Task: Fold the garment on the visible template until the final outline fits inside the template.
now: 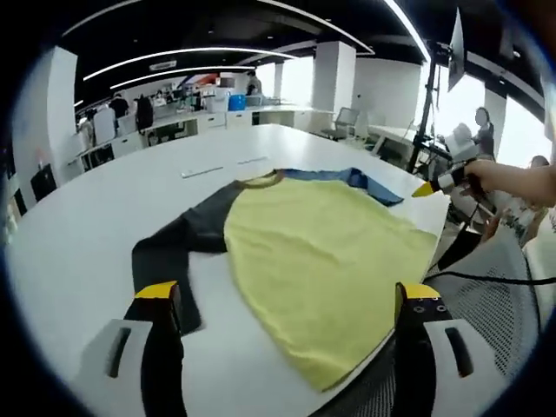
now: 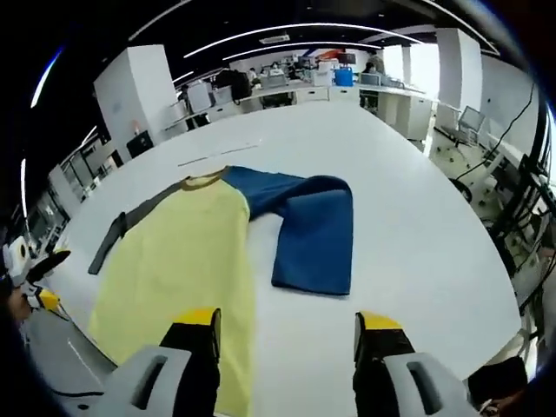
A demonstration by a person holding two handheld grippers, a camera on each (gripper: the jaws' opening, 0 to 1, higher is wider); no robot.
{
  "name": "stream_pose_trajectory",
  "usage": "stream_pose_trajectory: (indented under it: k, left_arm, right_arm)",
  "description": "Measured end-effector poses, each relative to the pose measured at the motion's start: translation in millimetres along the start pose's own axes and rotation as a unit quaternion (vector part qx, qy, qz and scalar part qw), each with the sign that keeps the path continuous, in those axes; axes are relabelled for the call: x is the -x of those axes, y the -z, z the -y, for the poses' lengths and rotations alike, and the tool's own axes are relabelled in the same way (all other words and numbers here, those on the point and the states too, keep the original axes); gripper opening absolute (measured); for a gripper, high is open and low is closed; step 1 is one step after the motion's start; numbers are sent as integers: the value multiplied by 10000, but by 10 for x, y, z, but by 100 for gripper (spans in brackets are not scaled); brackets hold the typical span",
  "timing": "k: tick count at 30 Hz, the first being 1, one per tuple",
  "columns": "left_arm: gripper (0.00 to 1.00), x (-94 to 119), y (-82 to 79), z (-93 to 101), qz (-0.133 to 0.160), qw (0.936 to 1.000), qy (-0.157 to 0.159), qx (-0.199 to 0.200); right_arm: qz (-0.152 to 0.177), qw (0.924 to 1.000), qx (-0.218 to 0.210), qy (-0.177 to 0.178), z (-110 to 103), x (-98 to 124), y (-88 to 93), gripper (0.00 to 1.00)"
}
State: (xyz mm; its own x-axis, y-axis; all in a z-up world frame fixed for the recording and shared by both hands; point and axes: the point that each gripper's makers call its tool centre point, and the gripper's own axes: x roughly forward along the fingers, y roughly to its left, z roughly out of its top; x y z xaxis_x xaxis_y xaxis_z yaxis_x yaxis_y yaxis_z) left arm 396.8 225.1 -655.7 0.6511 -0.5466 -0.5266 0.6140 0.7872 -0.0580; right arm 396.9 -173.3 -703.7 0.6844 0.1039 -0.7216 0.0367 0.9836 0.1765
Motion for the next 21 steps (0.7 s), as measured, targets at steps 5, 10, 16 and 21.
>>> stream_pose_trajectory:
  k: [5, 10, 16, 21]
  left_arm:
    - [99, 17, -37, 13, 65, 9999, 56, -83]
    - [99, 31, -46, 21, 126, 9999, 71, -33]
    - [99, 33, -38, 40, 112, 9999, 91, -68]
    - [97, 29, -39, 47, 96, 9999, 88, -110]
  right_arm:
    - [20, 9999, -109, 93, 55, -118, -65, 49]
    - [-77, 9997, -39, 246, 142, -226, -44, 43]
    - [-87, 9989, -98, 455, 249, -303, -60, 31]
    - [-170, 9979, -92, 611, 289, -358, -35, 25]
